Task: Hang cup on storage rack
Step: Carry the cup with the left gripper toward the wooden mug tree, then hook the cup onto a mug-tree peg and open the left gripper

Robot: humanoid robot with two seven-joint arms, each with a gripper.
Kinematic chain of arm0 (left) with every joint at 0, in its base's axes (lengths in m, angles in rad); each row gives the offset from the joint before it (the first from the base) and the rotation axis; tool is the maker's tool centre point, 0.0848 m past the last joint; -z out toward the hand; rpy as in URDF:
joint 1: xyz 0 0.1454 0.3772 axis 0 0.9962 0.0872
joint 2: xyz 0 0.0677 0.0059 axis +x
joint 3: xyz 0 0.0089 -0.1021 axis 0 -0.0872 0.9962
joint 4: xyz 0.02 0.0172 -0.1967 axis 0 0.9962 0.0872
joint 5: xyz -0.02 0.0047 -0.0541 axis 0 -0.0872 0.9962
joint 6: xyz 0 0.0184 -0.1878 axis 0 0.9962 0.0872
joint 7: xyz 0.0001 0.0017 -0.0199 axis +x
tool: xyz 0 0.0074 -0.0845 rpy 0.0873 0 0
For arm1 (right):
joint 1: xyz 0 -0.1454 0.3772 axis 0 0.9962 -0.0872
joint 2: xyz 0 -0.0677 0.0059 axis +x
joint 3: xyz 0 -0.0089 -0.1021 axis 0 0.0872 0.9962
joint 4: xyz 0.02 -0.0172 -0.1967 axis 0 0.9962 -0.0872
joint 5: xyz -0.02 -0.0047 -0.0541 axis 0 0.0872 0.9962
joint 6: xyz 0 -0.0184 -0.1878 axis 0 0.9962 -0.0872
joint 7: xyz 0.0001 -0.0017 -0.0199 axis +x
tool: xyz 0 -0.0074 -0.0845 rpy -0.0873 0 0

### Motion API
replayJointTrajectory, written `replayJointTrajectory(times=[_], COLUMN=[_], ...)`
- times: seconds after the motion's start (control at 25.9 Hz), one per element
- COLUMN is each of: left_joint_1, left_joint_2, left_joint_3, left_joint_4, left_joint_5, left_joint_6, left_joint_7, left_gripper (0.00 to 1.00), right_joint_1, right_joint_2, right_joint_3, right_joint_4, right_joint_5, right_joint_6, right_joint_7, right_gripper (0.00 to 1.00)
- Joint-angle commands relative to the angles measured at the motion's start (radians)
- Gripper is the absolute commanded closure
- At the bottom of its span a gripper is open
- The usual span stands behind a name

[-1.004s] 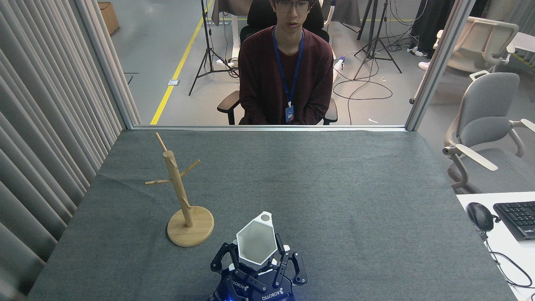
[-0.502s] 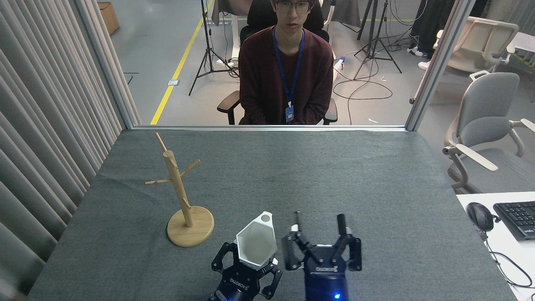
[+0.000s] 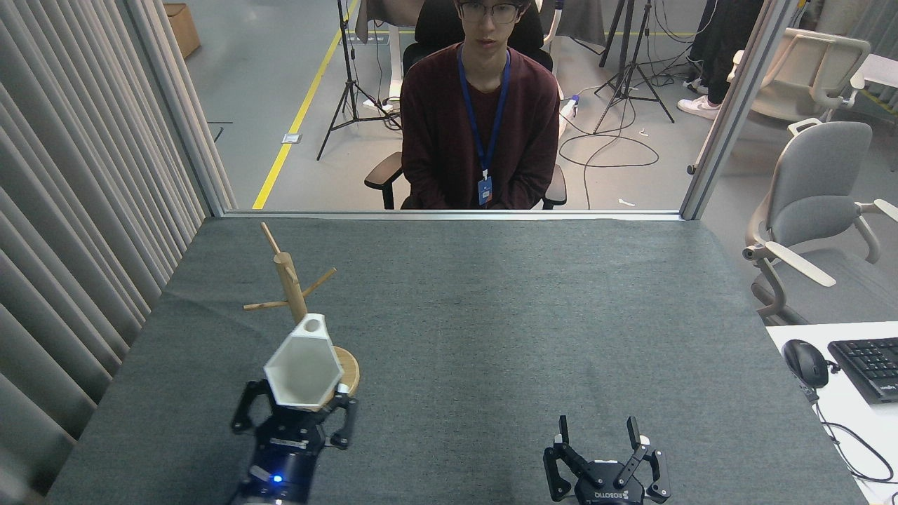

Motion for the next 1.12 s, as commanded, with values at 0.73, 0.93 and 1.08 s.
replayJointTrajectory(times=[0.73,0.93,1.08], left_joint_1=[-0.184,-0.185,-0.196], left_joint_2=[0.112,0.094,0.068], left_joint_3=[0.182,0.182,0.182], left_joint_4=[0.268,0.286,0.303], left_joint_5=[-0.352,-0.396,-0.439], left_joint_6=[0.179,0.201,0.208], left_joint_7=[-0.01,-0.01,-0.01], left_gripper=[0.45,0.45,0.44], right_joint_1=[0.001,-0.009,-0.014], right_joint_2=[-0.023,-0.025,-0.025], right_joint_3=[-0.003,-0.003,-0.003], right_joint_4=[0.009,0.009,0.011], right_joint_5=[0.01,0.01,0.007], right_joint_6=[-0.005,-0.005,-0.006], right_joint_7=[0.003,0.003,0.003], right_gripper=[0.0,0.0,0.0])
